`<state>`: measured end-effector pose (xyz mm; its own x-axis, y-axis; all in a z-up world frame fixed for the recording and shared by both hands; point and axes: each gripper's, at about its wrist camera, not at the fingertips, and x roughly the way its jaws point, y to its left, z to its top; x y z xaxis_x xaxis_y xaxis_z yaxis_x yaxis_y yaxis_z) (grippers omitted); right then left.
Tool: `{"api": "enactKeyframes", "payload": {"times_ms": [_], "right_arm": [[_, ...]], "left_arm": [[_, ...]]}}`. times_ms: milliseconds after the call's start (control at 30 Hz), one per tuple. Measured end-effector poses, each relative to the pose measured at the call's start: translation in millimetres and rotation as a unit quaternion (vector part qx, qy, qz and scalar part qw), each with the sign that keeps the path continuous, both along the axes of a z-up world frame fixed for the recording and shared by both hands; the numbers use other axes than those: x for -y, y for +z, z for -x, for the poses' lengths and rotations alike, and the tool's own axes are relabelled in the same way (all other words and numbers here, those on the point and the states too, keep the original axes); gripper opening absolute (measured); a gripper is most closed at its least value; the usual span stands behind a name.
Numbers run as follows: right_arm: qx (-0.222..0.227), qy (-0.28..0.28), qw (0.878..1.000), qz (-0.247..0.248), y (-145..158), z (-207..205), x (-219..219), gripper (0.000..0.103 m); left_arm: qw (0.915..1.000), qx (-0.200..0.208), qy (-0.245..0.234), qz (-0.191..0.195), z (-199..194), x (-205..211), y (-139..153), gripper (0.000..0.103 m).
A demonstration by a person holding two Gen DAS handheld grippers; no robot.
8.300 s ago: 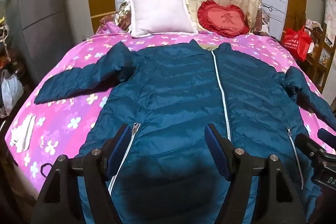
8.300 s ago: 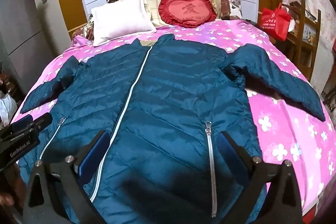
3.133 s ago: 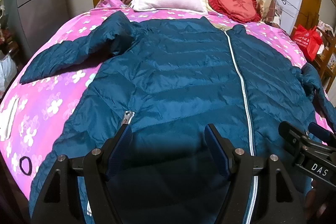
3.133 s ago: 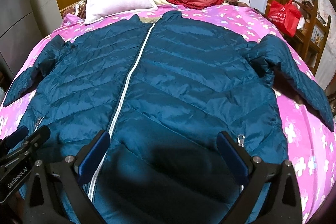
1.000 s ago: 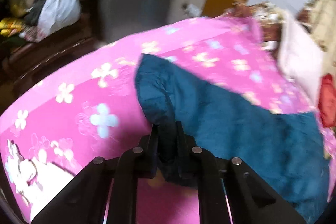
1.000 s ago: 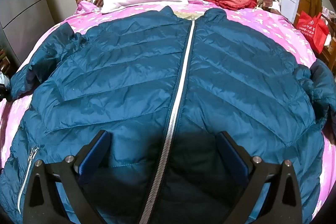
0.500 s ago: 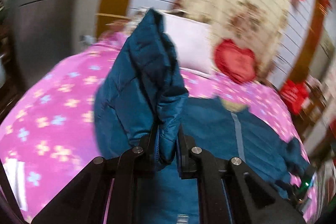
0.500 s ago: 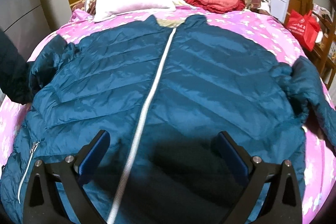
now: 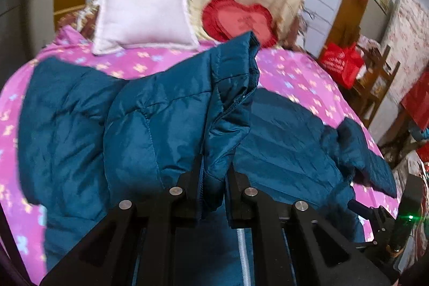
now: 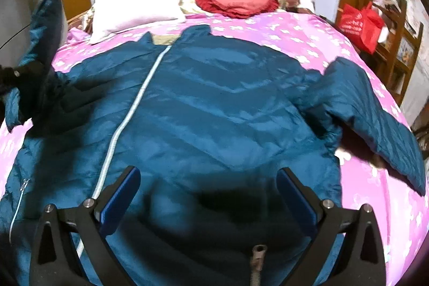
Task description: Fold large clothes
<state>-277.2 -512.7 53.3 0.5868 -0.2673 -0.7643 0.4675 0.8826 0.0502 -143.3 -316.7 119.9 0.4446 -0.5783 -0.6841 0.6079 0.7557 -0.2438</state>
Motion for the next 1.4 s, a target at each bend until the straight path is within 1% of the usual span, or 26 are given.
{"api": "enactKeyframes", "payload": {"times_ms": [200,333,433,500,533,567,633,667,800,867,933,1033,1133,1233,1267,1333,1400], "right_arm": [[-0.012,-0.017,1.000,-0.012,-17,6,24,0.103],[-0.013,-0.028,0.999,-0.035,-28,10,37,0.103],[-0.016,-0.032,0.999,-0.037,-32,10,42,0.103],[-0.021,-0.030,0.999,-0.035,-33,8,42,0.103],[-0.022,-0.029,0.999,-0.034,-33,7,41,0.103],[-0.023,-0.028,0.999,-0.034,-33,6,41,0.103],[-0.024,-0.029,0.999,-0.037,-32,6,41,0.103],[-0.024,-0.029,0.999,-0.039,-31,6,41,0.103],[-0.020,-0.027,0.998,-0.047,-26,8,37,0.103],[-0.013,-0.026,0.998,-0.048,-20,10,35,0.103],[-0.002,-0.021,0.998,-0.052,-13,8,32,0.103],[0.014,-0.007,0.997,-0.074,-7,-3,30,0.103],[0.022,0.008,0.995,-0.098,-6,-26,27,0.103],[0.022,0.019,0.993,-0.115,-10,-53,24,0.103],[0.020,0.020,0.992,-0.119,-12,-59,22,0.103],[0.014,0.022,0.990,-0.136,-20,-79,21,0.103],[0.011,0.021,0.990,-0.140,-27,-92,19,0.103]], "left_arm": [[0.9994,-0.018,-0.021,-0.018,7,40,-32,0.000],[0.9988,-0.030,-0.030,-0.025,8,56,-50,0.000],[0.9980,-0.050,-0.036,-0.016,6,58,-57,0.000],[0.9956,-0.082,-0.047,0.003,2,56,-61,0.000],[0.9927,-0.105,-0.055,0.022,0,53,-61,0.010],[0.9902,-0.121,-0.061,0.035,-2,52,-62,0.025],[0.9863,-0.140,-0.064,0.059,-3,47,-61,0.040],[0.9862,-0.140,-0.064,0.061,-2,46,-59,0.042],[0.9895,-0.123,-0.064,0.040,7,33,-45,0.042],[0.9935,-0.092,-0.060,0.027,14,20,-32,0.042],[0.9975,-0.047,-0.052,0.006,24,0,-17,0.042],[0.9993,-0.004,-0.033,-0.019,28,-31,-6,0.042],[0.9997,0.007,-0.009,-0.022,22,-64,-4,0.042],[0.9982,0.023,0.047,-0.028,3,-100,-8,0.042],[0.9972,0.026,0.062,-0.033,-2,-106,-11,0.042],[0.9928,0.018,0.110,-0.044,-20,-122,-20,0.042],[0.9898,0.001,0.139,-0.029,-33,-133,-28,0.042]]}}
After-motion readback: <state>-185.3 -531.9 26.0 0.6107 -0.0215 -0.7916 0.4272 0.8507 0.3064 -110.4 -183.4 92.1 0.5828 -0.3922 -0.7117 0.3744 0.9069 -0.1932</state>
